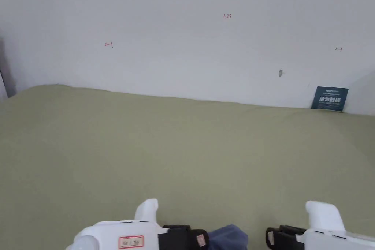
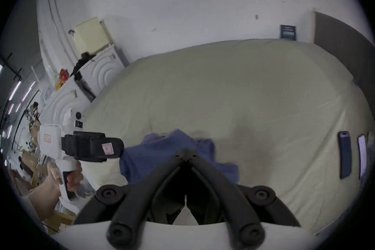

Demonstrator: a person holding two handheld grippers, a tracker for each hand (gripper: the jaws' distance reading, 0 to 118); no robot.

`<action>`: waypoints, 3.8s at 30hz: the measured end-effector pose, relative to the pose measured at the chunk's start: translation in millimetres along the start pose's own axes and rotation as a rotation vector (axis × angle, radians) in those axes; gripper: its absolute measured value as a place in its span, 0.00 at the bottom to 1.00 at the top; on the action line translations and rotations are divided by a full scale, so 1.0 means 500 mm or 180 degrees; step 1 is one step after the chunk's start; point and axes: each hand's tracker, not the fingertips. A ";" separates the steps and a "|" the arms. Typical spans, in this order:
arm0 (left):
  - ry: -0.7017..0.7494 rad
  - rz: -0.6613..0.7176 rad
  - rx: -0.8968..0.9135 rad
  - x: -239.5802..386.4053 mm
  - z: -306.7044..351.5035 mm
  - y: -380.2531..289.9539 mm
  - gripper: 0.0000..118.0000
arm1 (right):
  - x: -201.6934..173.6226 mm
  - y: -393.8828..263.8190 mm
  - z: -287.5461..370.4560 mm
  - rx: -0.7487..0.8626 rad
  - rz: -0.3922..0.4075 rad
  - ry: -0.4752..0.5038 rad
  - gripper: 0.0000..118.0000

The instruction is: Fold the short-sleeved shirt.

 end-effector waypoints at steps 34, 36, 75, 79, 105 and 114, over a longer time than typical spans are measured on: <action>-0.0183 0.0949 -0.0401 -0.278 -0.014 -0.024 0.85 | -0.004 -0.101 -0.268 -0.1426 -0.0036 0.0108 0.00; -0.0396 0.0885 -0.0187 -0.261 -0.043 -0.029 0.46 | 0.001 -0.107 -0.265 -0.1380 -0.0057 0.0147 0.00; 0.3207 0.0827 0.0152 -0.480 0.980 0.241 0.81 | -0.258 -0.130 -0.240 -0.0868 0.0314 0.0335 0.00; 0.3231 0.0930 0.0468 -0.411 0.997 0.258 0.66 | -0.240 -0.133 -0.200 -0.0789 0.0350 0.0244 0.00; 0.2736 -0.1894 0.1609 0.318 0.233 -0.119 0.00 | -0.084 -0.094 0.152 0.0520 0.0635 -0.1146 0.00; 0.3084 -0.2015 0.1970 0.357 0.228 -0.123 0.66 | -0.120 -0.054 0.211 0.1523 0.0752 -0.1376 0.74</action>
